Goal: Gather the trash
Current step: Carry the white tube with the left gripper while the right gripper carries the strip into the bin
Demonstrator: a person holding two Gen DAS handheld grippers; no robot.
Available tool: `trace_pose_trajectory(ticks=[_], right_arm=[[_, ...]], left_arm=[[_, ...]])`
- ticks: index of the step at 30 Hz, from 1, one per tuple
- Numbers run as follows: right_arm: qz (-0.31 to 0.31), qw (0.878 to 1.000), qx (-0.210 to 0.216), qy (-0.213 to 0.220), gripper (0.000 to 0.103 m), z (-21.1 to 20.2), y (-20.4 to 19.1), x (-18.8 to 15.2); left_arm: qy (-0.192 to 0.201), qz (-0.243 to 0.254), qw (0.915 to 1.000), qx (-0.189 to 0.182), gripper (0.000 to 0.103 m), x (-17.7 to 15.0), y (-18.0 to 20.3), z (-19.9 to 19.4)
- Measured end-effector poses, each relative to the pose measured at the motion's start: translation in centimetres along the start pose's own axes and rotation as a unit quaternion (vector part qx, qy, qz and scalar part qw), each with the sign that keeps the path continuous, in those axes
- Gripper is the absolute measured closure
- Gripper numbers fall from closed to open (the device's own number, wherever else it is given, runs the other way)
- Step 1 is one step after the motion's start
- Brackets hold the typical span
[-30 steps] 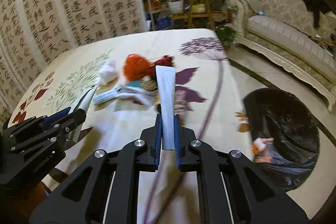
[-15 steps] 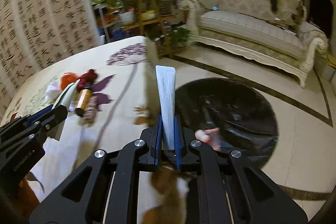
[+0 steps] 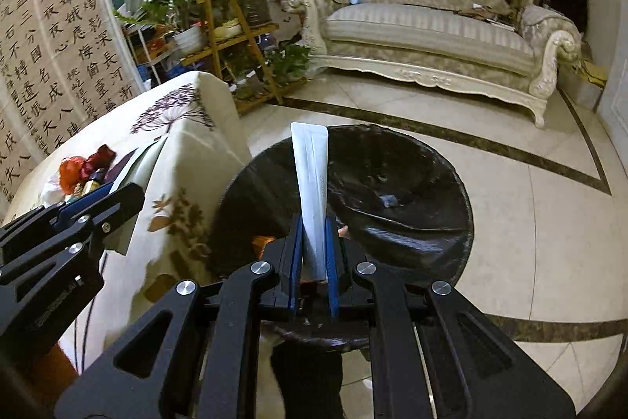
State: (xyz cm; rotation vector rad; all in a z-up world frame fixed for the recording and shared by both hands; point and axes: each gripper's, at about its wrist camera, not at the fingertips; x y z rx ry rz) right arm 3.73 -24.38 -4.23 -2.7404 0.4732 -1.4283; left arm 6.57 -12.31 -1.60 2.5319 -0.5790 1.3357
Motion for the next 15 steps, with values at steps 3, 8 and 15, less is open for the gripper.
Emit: trace_pose_trajectory(ticks=[3, 8, 15], right_arm=[[0.006, 1.0, -0.002, -0.003, 0.092, 0.6, 0.6, 0.0], [0.014, 1.0, -0.004, -0.008, 0.092, 1.7, 1.5, 0.2], [0.024, 1.0, -0.005, -0.017, 0.091, 2.9, 2.2, 0.0]], left_arm=[[-0.005, 0.009, 0.9999, 0.0, 0.077, 0.3, 0.9, 1.2], [-0.012, 0.018, 0.9998, 0.001, 0.076, 0.8, 1.7, 2.7], [-0.026, 0.022, 0.9994, 0.003, 0.073, 1.0, 2.1, 4.5]])
Point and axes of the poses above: each gripper's, at about its wrist camera, not at the fingertips, and z roughly the way its jaws point, y to its right, x to its top, and after that the axes turned 9 degrees about y, right-handed
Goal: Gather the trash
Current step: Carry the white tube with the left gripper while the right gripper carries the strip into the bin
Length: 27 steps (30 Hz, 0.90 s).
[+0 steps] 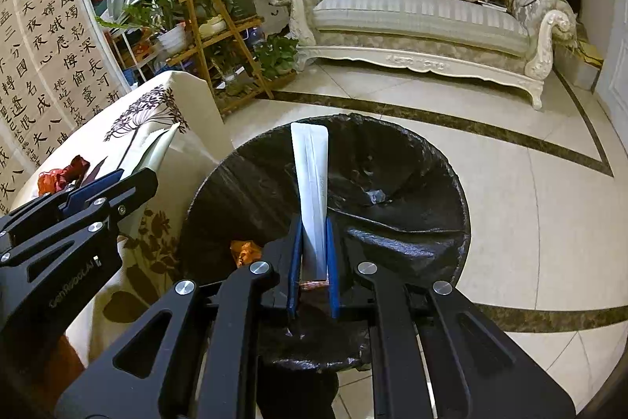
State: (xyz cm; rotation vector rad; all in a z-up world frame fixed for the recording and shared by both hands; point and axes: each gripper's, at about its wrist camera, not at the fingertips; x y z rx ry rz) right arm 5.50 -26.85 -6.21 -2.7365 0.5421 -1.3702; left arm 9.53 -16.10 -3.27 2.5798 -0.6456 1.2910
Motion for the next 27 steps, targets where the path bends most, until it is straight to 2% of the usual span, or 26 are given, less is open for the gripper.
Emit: trace_pose_trajectory(ticks=[5, 6, 9, 11, 16, 19, 20, 21, 25, 27], right_arm=[[0.004, 1.0, -0.002, -0.006, 0.091, 0.8, 0.3, -0.1], [0.005, 1.0, -0.002, -0.007, 0.088, 0.9, 0.3, -0.1], [0.008, 1.0, -0.005, -0.007, 0.087, 1.0, 0.5, -0.1], [0.011, 1.0, -0.008, -0.006, 0.08, 0.9, 0.7, -0.1], [0.015, 1.0, -0.015, -0.002, 0.079, 0.6, 1.0, 0.0], [0.015, 1.0, -0.016, 0.002, 0.076, 0.2, 1.0, 0.2], [0.014, 1.0, -0.016, 0.004, 0.072, 0.1, 1.0, 0.3], [0.013, 1.0, -0.017, 0.007, 0.068, -0.1, 0.8, 0.4], [0.009, 1.0, -0.01, 0.014, 0.066, -0.7, 0.2, 0.8], [0.006, 1.0, -0.006, 0.017, 0.061, -1.0, -0.4, 1.0]], left_arm=[[-0.006, 0.003, 1.0, 0.0, 0.073, 0.2, 0.2, 0.6], [-0.008, 0.005, 1.0, -0.002, 0.073, 0.3, 0.2, 0.8], [-0.018, 0.007, 0.9998, -0.006, 0.067, 0.3, 0.5, 1.2], [-0.018, 0.004, 0.9998, -0.003, 0.054, 0.3, 0.4, 1.2], [-0.006, -0.006, 1.0, 0.006, 0.038, 0.4, -0.2, 0.6], [-0.003, -0.015, 0.9998, 0.01, 0.032, 0.5, -0.9, 0.1], [-0.001, -0.019, 0.9997, 0.015, 0.03, 0.5, -1.2, -0.1], [0.001, -0.022, 0.9996, 0.018, 0.03, 0.5, -1.4, -0.4], [0.007, -0.035, 0.9989, 0.03, 0.028, 0.5, -2.7, -1.3], [0.01, -0.04, 0.9985, 0.036, 0.027, 0.5, -3.3, -1.9]])
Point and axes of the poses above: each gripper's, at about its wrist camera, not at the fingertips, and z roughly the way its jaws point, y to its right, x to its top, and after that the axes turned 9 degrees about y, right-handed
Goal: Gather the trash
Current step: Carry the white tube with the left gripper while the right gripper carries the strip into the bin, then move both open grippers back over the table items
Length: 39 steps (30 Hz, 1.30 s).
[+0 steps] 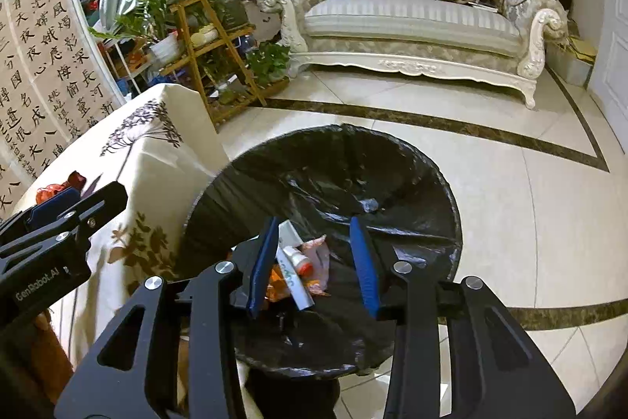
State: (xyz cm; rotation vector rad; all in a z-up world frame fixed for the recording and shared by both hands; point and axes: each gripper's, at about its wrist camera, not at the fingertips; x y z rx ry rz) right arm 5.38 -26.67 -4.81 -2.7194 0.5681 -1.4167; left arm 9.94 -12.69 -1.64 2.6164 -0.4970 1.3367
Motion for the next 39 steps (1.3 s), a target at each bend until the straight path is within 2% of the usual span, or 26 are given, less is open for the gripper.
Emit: trace_pose_trajectory(ticks=[9, 19, 27, 32, 39], right_arm=[[-0.025, 0.999, 0.037, 0.001, 0.058, -0.5, -3.7, 0.2], [-0.064, 0.995, 0.083, -0.007, 0.058, -0.7, -9.1, -0.1], [-0.076, 0.992, 0.095, -0.014, 0.058, -0.3, -10.8, -0.2], [-0.079, 0.992, 0.098, -0.015, 0.058, -0.2, -11.3, -0.2], [-0.081, 0.991, 0.103, -0.019, 0.058, 0.0, -11.6, -0.4]], left_arm=[[0.005, -0.033, 0.9983, 0.048, 0.025, -0.8, -4.9, -2.4], [-0.012, -0.085, 0.9897, 0.115, 0.025, -2.6, -12.1, -3.7], [-0.03, -0.107, 0.9846, 0.135, 0.025, -3.3, -15.1, -3.2], [-0.025, -0.115, 0.982, 0.148, 0.025, -3.0, -16.5, -3.3], [-0.041, -0.121, 0.9782, 0.164, 0.025, -2.7, -17.9, -1.6]])
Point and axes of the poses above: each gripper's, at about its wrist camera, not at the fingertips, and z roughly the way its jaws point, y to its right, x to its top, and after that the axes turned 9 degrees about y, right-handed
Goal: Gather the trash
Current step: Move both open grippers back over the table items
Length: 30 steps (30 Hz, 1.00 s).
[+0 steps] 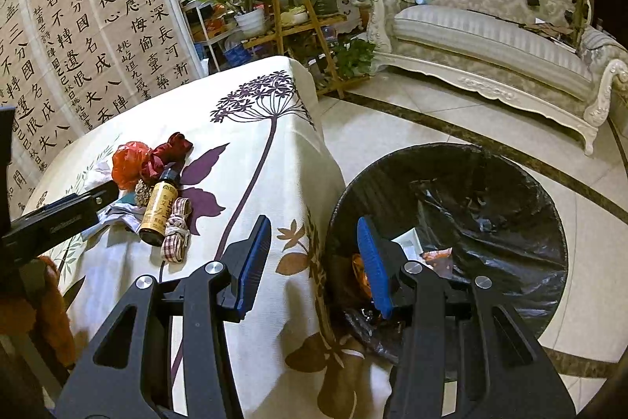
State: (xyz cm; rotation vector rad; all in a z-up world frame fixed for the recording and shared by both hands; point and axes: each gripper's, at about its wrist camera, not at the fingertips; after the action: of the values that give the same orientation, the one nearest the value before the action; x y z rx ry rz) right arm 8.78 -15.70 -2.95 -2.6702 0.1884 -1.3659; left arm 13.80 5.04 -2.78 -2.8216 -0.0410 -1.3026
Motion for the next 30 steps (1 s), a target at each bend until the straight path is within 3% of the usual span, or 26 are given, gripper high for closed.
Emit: trace_pose_trajectory(ticks=[5, 19, 30], right_arm=[[0.0, 1.0, 0.001, -0.003, 0.058, 0.0, -0.1, -0.1], [-0.002, 1.0, 0.005, -0.004, 0.058, -0.6, -0.5, -0.6], [-0.004, 1.0, 0.007, 0.004, 0.058, -1.5, -1.0, -0.9]], left_arm=[[-0.019, 0.005, 0.9998, 0.008, 0.025, -0.5, 0.1, 1.1], [-0.036, -0.001, 0.9993, -0.006, 0.025, -2.4, -1.2, -0.9], [-0.016, 0.003, 0.9997, -0.018, 0.025, -2.6, -1.6, -2.5]])
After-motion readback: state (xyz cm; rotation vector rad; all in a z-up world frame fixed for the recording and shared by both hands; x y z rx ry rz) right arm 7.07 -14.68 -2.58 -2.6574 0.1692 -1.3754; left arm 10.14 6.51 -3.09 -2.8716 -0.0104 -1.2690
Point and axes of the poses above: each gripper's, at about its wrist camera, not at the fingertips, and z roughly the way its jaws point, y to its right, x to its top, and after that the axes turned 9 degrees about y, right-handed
